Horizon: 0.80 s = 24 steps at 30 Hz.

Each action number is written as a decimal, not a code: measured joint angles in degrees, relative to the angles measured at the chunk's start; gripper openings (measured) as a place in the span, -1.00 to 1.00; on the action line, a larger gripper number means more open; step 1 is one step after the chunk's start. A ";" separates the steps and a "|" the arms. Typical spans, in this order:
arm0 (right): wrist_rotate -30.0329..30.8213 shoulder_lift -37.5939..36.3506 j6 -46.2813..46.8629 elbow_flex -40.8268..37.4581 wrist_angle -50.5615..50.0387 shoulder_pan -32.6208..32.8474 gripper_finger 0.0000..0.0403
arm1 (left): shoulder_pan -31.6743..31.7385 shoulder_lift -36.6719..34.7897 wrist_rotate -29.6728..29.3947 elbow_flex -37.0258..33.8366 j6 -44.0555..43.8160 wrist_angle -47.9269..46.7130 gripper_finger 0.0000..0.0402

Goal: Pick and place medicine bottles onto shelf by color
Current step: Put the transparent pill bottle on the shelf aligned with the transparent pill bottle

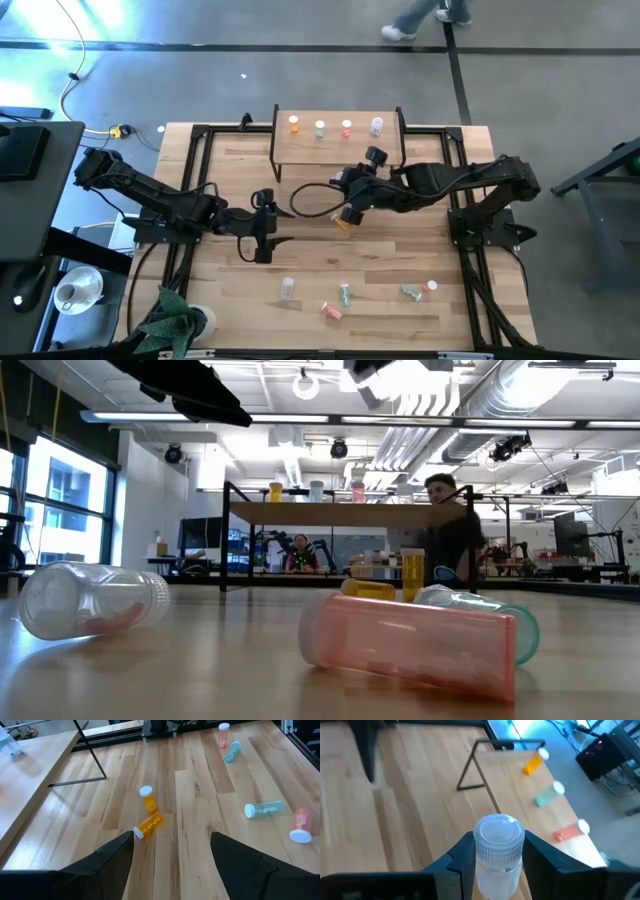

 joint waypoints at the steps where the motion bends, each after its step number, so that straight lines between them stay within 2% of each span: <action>1: 0.02 -0.84 0.49 -1.84 0.91 -0.17 -0.43 | 0.01 0.00 0.00 0.00 -0.01 0.00 0.27; 6: 0.10 -6.83 3.20 -13.47 6.83 -2.24 -0.43 | 0.01 0.02 0.02 0.00 -0.26 0.00 0.27; 11: 0.14 -16.09 3.46 -27.57 19.69 -4.40 -0.43 | 0.01 0.02 0.13 0.00 -0.61 0.01 0.27; 18: 0.15 -26.85 -1.71 -46.67 45.85 -7.48 -0.43 | 0.01 0.04 0.13 0.00 -1.00 0.36 0.27; 24: 0.99 -28.69 -6.73 -58.62 67.78 -12.23 -0.43 | 0.00 0.04 0.13 0.00 -1.05 0.44 0.27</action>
